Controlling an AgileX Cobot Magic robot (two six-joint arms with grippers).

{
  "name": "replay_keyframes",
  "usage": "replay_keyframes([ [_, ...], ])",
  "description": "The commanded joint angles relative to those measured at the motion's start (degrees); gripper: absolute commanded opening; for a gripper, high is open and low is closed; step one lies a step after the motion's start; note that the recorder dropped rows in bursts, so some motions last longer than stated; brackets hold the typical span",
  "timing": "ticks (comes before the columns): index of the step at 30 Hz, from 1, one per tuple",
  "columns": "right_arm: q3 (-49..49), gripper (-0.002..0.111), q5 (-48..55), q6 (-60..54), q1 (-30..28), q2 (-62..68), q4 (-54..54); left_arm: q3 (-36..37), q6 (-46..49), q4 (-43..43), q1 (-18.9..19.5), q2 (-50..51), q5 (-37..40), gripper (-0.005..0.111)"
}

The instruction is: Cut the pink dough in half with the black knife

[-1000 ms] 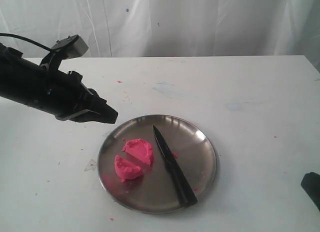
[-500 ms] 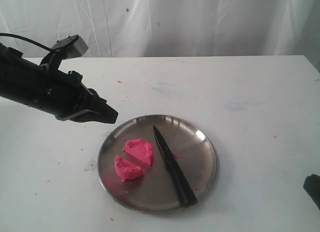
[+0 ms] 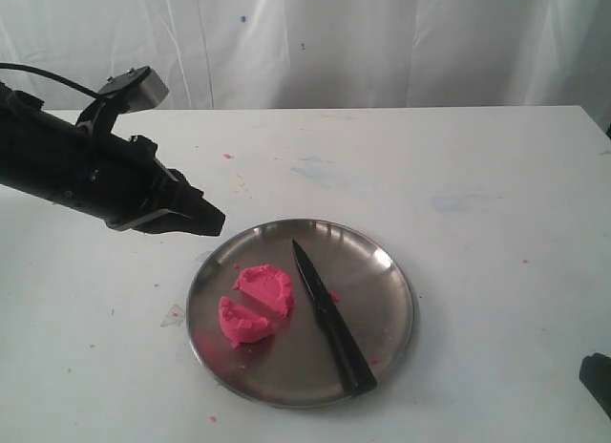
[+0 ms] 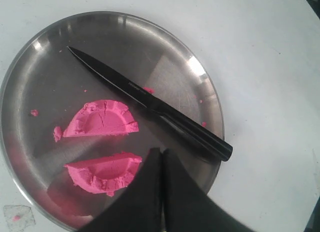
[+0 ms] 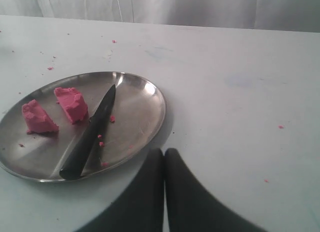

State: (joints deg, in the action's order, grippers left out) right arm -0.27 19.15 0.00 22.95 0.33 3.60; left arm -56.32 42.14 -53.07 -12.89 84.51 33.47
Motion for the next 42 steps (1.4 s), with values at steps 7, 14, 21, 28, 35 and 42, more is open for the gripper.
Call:
replay_keyframes([
  [7, 0.3, 0.0, 0.1, 0.4, -0.1, -0.3, -0.5, 0.3, 0.0, -0.7, -0.4, -0.5, 0.7, 0.0],
  [14, 0.3, 0.0, 0.1, 0.4, -0.1, -0.3, -0.5, 0.3, 0.0, -0.7, -0.4, -0.5, 0.7, 0.0],
  [21, 0.3, 0.0, 0.1, 0.0, -0.1, -0.3, -0.5, 1.7, 0.0, -0.7, -0.4, -0.1, -0.5, 0.0],
  [28, 0.3, 0.0, 0.1, 0.0, -0.1, -0.3, -0.7, 11.9, 0.0, 15.5, -2.3, -6.4, -12.7, 0.0],
  [35, 0.3, 0.0, 0.1, 0.0, -0.1, -0.3, -0.7, 21.7, 0.0, 20.7, -4.8, -23.2, -16.5, 0.0],
  [42, 0.3, 0.0, 0.1, 0.0, -0.1, -0.3, -0.7, 22.7, 0.0, 20.6, -4.8, -40.2, -16.4, 0.0],
])
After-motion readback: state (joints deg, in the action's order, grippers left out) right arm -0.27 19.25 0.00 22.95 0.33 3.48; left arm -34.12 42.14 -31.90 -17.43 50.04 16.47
